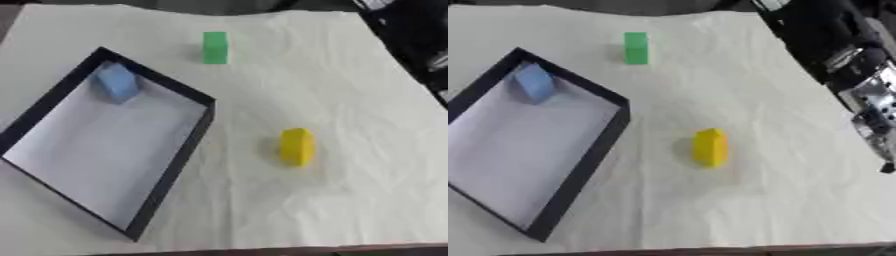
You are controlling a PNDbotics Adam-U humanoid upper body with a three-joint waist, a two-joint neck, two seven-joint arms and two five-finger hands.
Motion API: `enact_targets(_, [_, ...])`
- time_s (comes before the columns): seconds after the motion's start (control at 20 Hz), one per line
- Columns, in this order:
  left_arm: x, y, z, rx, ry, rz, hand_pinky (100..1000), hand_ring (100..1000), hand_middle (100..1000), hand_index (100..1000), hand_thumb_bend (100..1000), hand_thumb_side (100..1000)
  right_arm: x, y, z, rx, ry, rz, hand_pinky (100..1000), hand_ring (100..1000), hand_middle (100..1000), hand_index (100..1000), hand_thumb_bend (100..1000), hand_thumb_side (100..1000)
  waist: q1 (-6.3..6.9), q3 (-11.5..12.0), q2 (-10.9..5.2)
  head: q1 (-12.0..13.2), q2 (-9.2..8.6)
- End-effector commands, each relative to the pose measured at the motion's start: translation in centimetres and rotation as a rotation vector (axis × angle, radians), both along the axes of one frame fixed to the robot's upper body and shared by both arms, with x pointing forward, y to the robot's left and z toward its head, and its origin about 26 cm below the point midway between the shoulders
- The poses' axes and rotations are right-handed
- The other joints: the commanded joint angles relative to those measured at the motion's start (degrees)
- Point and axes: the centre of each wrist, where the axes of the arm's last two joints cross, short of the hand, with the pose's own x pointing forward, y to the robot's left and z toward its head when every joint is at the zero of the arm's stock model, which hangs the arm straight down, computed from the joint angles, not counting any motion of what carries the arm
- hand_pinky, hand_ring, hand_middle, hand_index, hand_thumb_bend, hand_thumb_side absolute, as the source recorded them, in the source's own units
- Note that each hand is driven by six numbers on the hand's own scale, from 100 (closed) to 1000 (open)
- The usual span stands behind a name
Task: Pick up objects on the table and place them in the box.
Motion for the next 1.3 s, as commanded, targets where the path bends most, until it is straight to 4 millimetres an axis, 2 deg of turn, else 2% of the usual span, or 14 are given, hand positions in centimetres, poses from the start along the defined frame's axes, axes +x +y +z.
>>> enact_targets(0.05, [-0.6, 0.7, 1.0, 0.021, -0.025, 0.030, 840, 742, 818, 841, 268, 453, -0.3, -1.4, 1.0, -0.082, 0.023, -0.041, 958, 856, 869, 940, 110, 227, 0.15, 0.3, 0.25, 0.3, -0.09])
enact_targets(0.2, [-0.7, 0.8, 1.1, 0.028, -0.025, 0.032, 841, 741, 817, 841, 262, 456, -0.2, -1.9, 0.5, -0.119, 0.077, -0.036, 960, 869, 872, 934, 114, 298, -0.12, 0.7, 0.65, 0.2, -0.09])
enact_targets(0.35, [-0.7, 0.8, 1.2, 0.032, -0.024, 0.036, 841, 740, 817, 840, 259, 459, -0.1, -2.0, 0.3, -0.154, 0.106, -0.034, 959, 879, 881, 938, 141, 326, -0.37, 1.3, 1.10, -0.2, -0.09])
enact_targets(0.75, [-0.7, 0.9, 1.3, 0.034, -0.026, 0.043, 841, 739, 817, 836, 253, 463, 0.7, -2.8, -0.7, -0.223, 0.204, -0.066, 971, 895, 879, 939, 161, 360, -0.79, 2.5, 2.12, -0.5, -1.01])
enact_targets(0.9, [-0.7, 1.0, 1.2, 0.032, -0.025, 0.047, 841, 737, 816, 834, 251, 465, 0.9, -3.1, -1.1, -0.228, 0.229, -0.077, 975, 895, 872, 942, 203, 382, -0.84, 2.8, 2.41, -0.4, -1.31])
enact_targets(1.2, [-0.6, 1.2, 1.1, 0.031, -0.018, 0.051, 842, 736, 815, 834, 247, 473, 1.1, -3.9, -1.5, -0.132, 0.259, -0.078, 1000, 858, 840, 946, 166, 471, -0.87, 2.9, 2.69, -0.2, -1.55])
enact_targets(1.3, [-0.6, 1.2, 1.1, 0.030, -0.015, 0.052, 843, 736, 814, 835, 245, 476, 1.1, -4.0, -1.5, -0.095, 0.269, -0.077, 1000, 853, 835, 947, 158, 459, -0.86, 2.9, 2.72, 0.0, -1.53])
